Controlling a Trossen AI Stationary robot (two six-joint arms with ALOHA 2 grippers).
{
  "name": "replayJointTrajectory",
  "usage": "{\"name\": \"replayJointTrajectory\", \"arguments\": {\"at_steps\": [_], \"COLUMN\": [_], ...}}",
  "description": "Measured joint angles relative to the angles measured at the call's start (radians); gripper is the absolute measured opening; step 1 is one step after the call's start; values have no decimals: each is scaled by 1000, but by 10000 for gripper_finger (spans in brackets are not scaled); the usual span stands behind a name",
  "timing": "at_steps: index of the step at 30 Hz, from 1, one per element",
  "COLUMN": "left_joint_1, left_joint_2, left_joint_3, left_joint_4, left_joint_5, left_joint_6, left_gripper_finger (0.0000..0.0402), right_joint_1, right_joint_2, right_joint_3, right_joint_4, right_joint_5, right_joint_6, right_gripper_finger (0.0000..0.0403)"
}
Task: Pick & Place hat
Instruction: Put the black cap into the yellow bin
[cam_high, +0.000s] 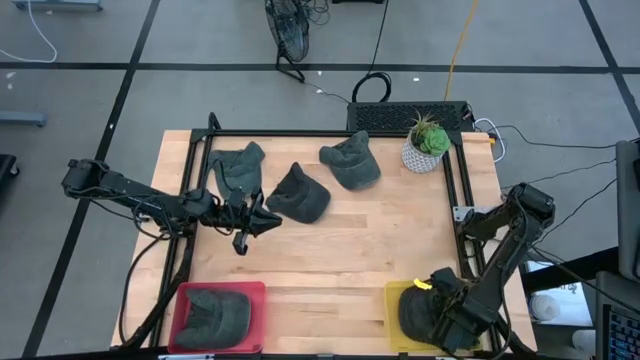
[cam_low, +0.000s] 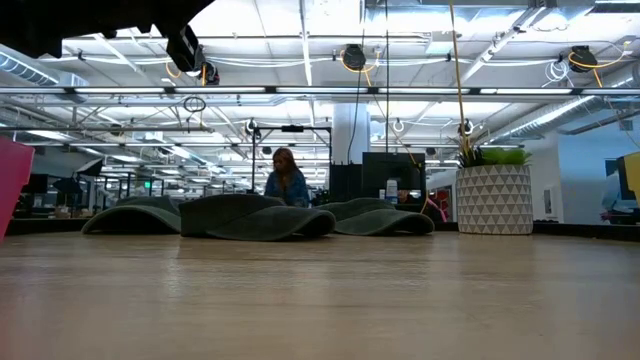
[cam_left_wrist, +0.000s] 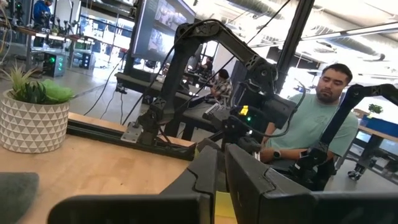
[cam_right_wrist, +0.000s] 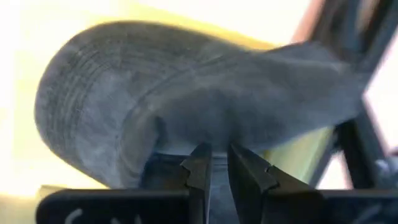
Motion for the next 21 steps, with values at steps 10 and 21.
{"name": "replayJointTrajectory", "arguments": {"at_steps": [10, 21], "left_joint_1": [0, -1], "left_joint_2": [0, 0], "left_joint_3": [0, 0], "left_joint_4": [-1, -23], "left_joint_5": [0, -7], "left_joint_6": [4, 8], "left_gripper_finger": [37, 37], "right_joint_1": [11, 53], "right_joint_2": [-7, -6], "right_joint_3": [29, -179], "right_joint_4": [-190, 32], "right_joint_5": [47, -58], "right_joint_6": [-18, -11], "right_gripper_finger": [40, 40]}}
